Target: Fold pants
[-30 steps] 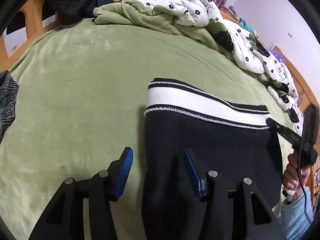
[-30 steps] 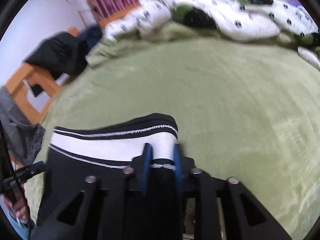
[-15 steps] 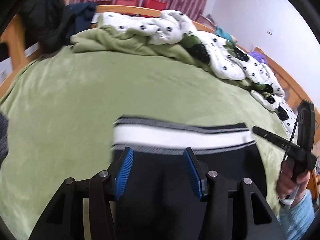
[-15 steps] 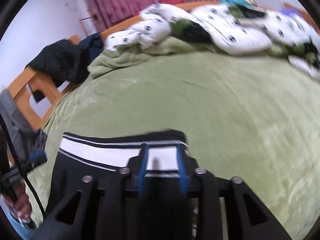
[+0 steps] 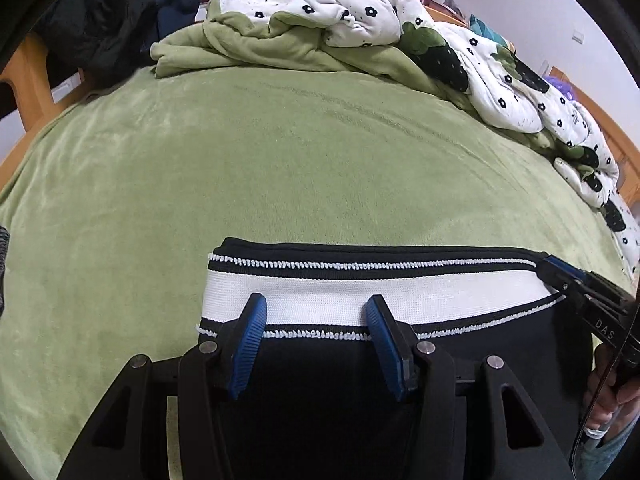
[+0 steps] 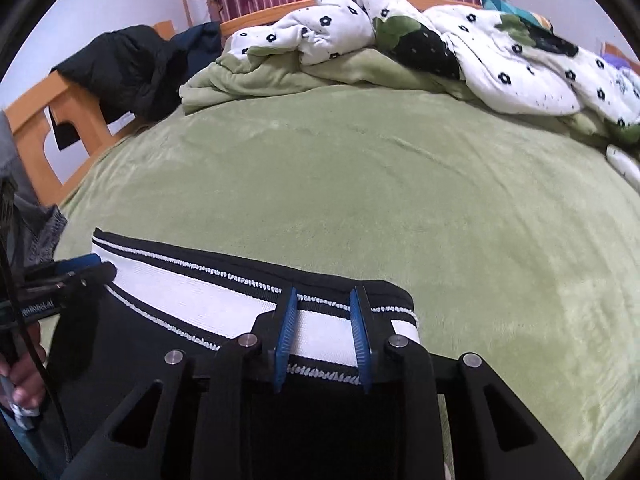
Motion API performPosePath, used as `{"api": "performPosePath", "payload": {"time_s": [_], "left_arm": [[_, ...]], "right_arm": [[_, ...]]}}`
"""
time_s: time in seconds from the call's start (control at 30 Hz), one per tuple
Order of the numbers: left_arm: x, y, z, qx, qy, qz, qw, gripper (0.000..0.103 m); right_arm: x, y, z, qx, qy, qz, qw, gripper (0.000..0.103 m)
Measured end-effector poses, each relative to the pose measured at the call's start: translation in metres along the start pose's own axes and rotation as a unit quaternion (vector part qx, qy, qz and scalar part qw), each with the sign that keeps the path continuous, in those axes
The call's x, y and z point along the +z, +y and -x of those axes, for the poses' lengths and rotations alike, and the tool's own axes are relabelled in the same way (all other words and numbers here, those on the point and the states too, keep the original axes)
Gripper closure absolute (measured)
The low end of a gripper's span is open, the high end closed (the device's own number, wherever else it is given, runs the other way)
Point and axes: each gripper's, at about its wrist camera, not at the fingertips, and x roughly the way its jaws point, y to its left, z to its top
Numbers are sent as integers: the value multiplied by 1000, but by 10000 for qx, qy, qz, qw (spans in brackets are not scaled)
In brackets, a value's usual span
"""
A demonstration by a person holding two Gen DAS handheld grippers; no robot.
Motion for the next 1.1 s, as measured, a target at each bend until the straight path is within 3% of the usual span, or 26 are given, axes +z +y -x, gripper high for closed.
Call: {"api": "performPosePath", "payload": {"time_s": [0.27, 0.37, 0.47, 0.63, 0.77, 0.97, 1.1], "left_arm": [[-19, -14, 29, -88, 204, -302, 9993, 53], [-39, -19, 49, -486, 337, -139, 9981, 53], [-66, -24, 68, -631, 417, -125, 9971, 53], [-116, -29, 90, -406, 458, -330, 9976, 53], [-152, -20, 108, 39, 239, -466, 9986, 51], [-173, 2, 132, 190, 314, -240, 9990, 50], [-189, 12, 149, -99, 280, -145, 9995, 50]], "right_arm": [[-8, 2, 32, -31, 89, -184, 9998, 72], [-26, 5, 56, 193, 138, -344, 9991, 70], [-49, 9, 77, 240, 142, -329, 9991, 70], [-100, 11, 102, 85, 82, -164, 9998, 70], [-127, 15, 112, -141, 165, 62, 9997, 70], [-137, 11, 137, -7, 70, -274, 9996, 70], [-136, 14, 148, 224, -112, -347, 9991, 70]]}}
